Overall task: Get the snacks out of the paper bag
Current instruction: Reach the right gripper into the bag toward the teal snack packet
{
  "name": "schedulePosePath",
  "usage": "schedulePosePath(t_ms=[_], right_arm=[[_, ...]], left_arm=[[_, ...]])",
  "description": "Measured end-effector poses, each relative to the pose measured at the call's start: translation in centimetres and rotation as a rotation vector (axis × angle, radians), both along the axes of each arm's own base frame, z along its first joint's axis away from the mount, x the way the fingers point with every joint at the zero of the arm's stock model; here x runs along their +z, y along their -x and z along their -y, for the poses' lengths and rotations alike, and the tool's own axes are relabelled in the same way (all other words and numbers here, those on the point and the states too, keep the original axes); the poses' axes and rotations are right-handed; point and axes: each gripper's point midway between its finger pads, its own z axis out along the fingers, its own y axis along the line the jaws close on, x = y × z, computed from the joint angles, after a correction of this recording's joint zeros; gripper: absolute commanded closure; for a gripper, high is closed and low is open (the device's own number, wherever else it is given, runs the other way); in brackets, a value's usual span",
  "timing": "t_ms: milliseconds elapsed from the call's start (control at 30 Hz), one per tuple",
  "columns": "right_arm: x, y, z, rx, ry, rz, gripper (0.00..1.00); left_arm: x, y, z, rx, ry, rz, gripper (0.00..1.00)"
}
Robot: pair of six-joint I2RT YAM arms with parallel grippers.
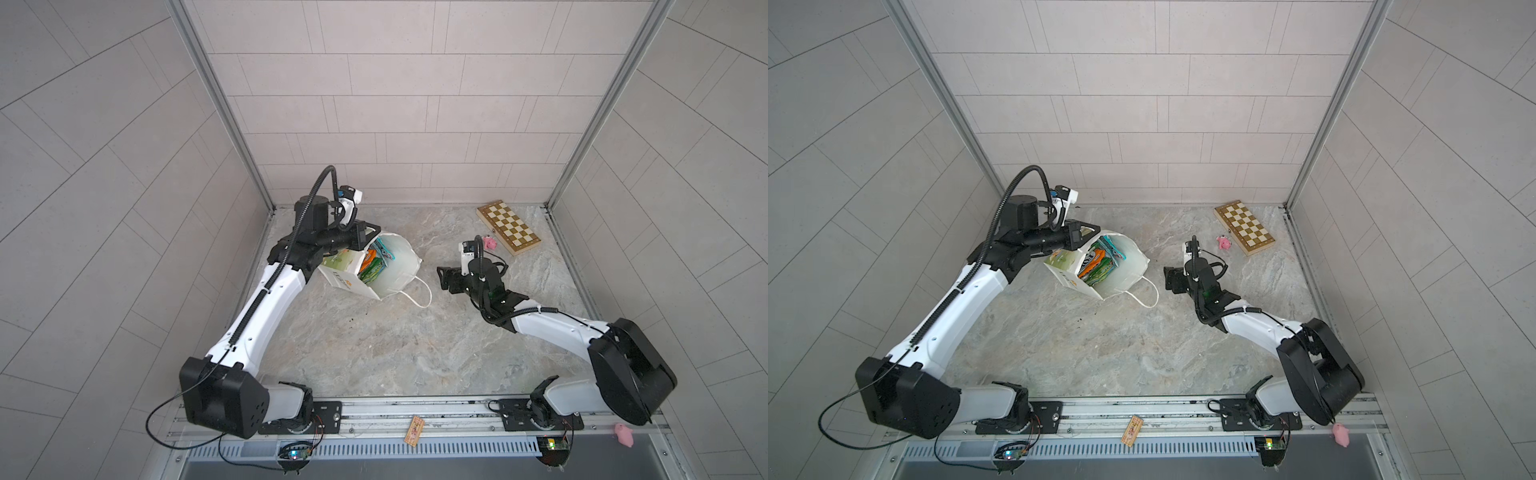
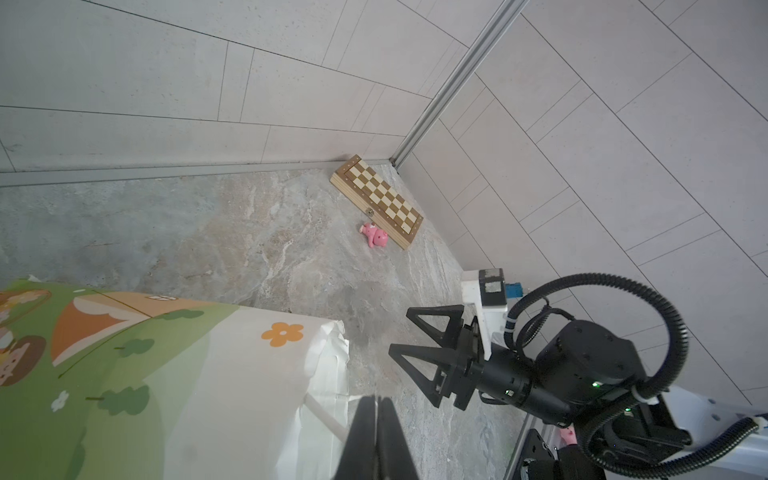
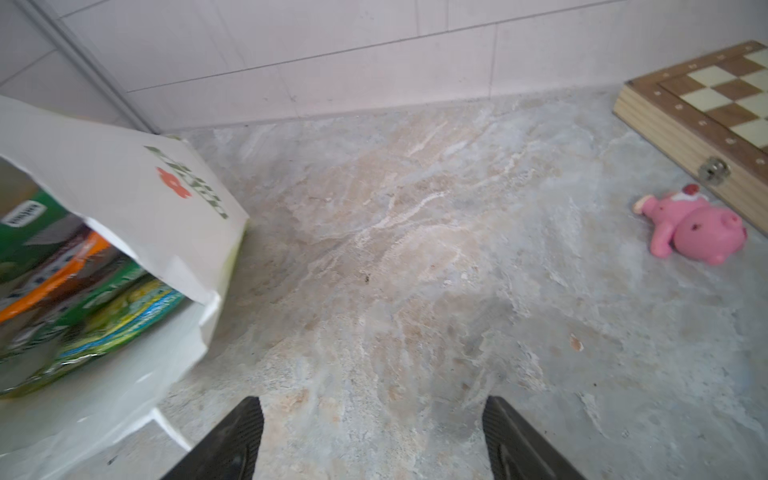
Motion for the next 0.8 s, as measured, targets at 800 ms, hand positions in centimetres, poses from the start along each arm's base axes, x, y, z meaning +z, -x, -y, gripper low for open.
schedulePosePath(t_ms=[800], right_arm=[[0.4,5.7,-16.4,0.632,0.151,-0.016,0.49]], left_arm=[[0.7,1.5,-1.0,0.046,-0.030,0.059,1.00]])
